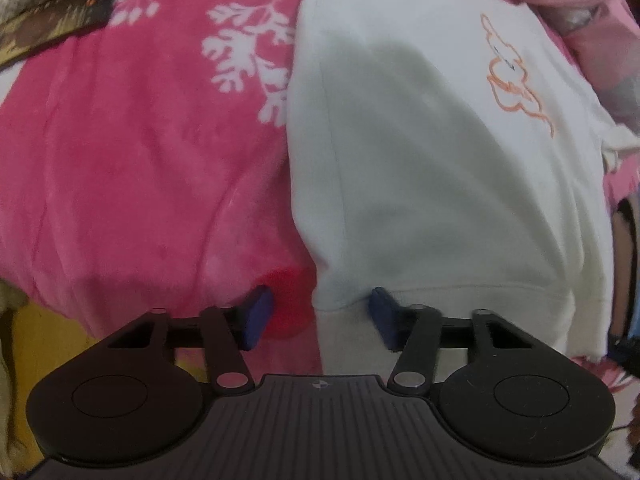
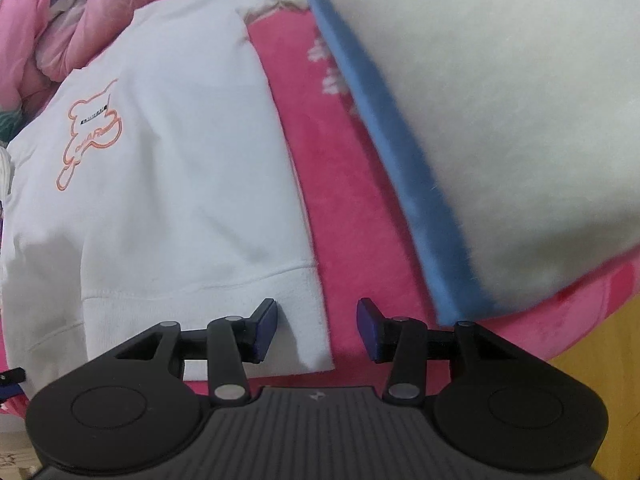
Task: Fold clothes
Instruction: 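Grasp the sweatshirt hem with the left gripper while the right gripper grasps the hem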
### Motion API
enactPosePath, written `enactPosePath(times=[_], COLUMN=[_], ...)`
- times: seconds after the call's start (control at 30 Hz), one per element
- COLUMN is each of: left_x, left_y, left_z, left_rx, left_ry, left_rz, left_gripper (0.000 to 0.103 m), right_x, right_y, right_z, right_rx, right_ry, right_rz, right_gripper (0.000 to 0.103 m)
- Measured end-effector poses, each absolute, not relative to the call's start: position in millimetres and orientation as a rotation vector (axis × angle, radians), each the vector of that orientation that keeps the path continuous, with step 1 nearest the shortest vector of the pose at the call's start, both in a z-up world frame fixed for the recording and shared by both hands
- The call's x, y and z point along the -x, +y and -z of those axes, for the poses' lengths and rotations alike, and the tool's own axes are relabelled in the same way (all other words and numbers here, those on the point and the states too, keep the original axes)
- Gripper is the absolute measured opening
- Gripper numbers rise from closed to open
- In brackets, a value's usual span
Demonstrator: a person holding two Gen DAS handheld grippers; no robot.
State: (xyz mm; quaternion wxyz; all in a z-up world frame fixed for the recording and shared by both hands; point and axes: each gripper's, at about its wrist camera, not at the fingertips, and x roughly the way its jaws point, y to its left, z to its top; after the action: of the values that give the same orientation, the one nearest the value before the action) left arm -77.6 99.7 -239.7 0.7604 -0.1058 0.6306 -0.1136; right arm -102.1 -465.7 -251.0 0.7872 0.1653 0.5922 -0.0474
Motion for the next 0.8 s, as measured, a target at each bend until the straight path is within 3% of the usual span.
enactPosePath(times=[0.03, 0.07, 0.13, 0.3, 0.37, 0.53, 0.6, 0.63, 0.67, 0.8], left_x=[78, 78, 78, 81, 80, 85, 86, 87, 87, 76], left_y=[99, 99, 101, 104, 100, 93, 91, 91, 90, 112], left_z=[239, 239, 230, 226, 234, 241, 241, 239, 237, 184], left_rx=[0.218, 0.206, 0.197, 0.183, 0.162, 0.114, 0.102, 0.090, 0.077, 0.182], left_ry=[1.365, 1.357, 1.340, 1.362, 1.399, 1.389, 1.384, 1.381, 1.381, 1.315], left_rz=[0.256, 0.264, 0.280, 0.312, 0.318, 0.324, 0.310, 0.304, 0.300, 0.267], left_gripper=[0.028, 0.017, 0.013, 0.016, 0.019, 0.021, 0.017, 0.013, 0.011, 0.008], right_x=[102, 102, 103, 109, 108, 104, 101, 99, 97, 89], right_y=[-464, -462, -457, -458, -457, -447, -442, -439, -437, -432], right_z=[250, 248, 244, 242, 246, 253, 256, 254, 252, 199], right_rx=[-0.349, -0.341, -0.314, -0.280, -0.292, -0.245, -0.201, -0.177, -0.153, -0.120], right_ry=[1.275, 1.273, 1.270, 1.282, 1.286, 1.297, 1.306, 1.310, 1.314, 1.241], right_rz=[0.093, 0.084, 0.071, 0.133, 0.158, 0.144, 0.130, 0.122, 0.114, 0.093], right_gripper=[0.039, 0.024, 0.019, 0.027, 0.040, 0.044, 0.035, 0.013, 0.003, 0.002])
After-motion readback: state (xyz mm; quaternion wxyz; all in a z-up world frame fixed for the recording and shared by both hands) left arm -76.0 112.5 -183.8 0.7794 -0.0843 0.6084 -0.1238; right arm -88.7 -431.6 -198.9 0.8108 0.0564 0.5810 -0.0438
